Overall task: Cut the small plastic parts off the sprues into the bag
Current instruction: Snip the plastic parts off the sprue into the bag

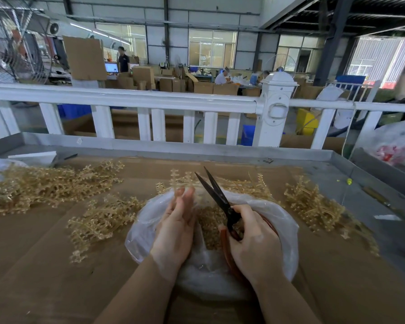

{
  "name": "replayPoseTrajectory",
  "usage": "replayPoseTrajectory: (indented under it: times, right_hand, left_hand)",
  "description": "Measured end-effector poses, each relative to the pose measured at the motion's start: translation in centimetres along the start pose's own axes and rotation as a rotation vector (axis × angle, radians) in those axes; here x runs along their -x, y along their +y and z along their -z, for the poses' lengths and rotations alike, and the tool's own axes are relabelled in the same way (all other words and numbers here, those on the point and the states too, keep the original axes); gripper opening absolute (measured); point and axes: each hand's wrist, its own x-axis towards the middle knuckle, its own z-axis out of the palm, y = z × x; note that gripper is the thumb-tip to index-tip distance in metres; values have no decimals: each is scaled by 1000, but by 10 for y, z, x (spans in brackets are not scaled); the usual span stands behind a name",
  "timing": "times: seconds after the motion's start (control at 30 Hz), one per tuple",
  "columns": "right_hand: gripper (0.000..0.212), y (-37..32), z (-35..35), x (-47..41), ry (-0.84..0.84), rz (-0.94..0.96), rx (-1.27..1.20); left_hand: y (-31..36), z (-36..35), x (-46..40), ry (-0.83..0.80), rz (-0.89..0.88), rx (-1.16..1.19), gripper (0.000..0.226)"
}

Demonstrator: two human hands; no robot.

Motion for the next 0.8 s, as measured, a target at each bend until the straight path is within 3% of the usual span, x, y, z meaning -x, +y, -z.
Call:
replayPoseTrajectory:
  times: [0.43, 0.8]
  right_hand:
    - [37, 0, -2, 1, -19, 19, -7]
    - [36, 2, -3, 1, -54, -2, -23]
  left_hand:
    - [-7, 3, 0, 73, -66, -304, 32]
    - [-5, 1, 4, 14, -44, -228, 18]
